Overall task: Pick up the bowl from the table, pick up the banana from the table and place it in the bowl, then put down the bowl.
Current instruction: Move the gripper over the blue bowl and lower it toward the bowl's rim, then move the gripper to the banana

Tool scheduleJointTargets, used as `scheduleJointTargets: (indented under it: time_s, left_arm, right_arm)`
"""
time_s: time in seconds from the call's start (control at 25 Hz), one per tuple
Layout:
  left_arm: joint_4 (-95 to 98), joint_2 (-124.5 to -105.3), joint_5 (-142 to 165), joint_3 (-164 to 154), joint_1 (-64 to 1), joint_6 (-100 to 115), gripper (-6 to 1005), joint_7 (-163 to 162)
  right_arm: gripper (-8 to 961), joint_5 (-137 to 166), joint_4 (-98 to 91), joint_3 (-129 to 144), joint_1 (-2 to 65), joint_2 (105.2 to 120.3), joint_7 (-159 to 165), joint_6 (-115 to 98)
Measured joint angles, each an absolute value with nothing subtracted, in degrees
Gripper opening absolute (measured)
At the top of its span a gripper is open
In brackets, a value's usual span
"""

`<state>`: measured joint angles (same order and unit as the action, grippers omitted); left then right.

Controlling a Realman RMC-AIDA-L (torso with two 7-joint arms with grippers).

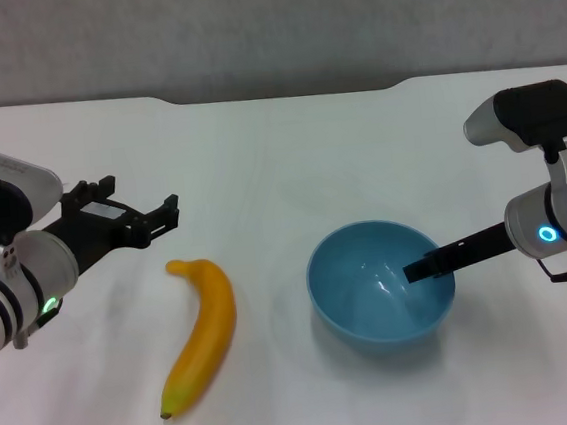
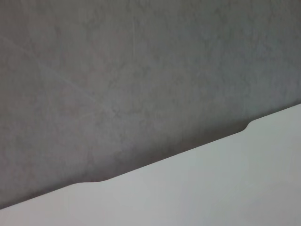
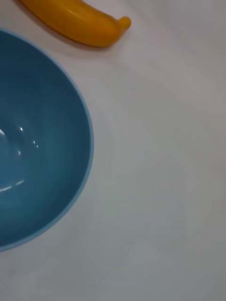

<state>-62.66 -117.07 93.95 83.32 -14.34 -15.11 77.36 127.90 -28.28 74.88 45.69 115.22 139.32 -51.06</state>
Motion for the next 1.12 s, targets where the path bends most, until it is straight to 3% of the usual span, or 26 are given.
scheduleJointTargets:
  time_s: [0.32,0.52,0.84,1.12]
  left_arm:
    - [-61.76,-117.14,92.72,83.31,-13.95,-14.02,907,77.72]
    - [-61.26,-117.14,91.76,83.32,-13.97,-13.33,907,78.03]
    - [-61.18,-117.10,91.73,83.32,-13.75,-12.71,906,77.78]
    - [-61.94,-116.99,90.13,83.25,-13.47,-15.54,906,76.78]
  right_arm:
    - [356,126.80,-27.11,75.71,45.37,115.22,139.67,-48.09]
    - [290,126.82,-27.11,75.79,45.11,115.10,139.44,-47.96]
    - [81,127.34,-27.10,76.65,44.88,115.01,139.35,-47.28]
    - [32,128.12,-29.81,76.68,42.59,115.09,139.73,-46.58]
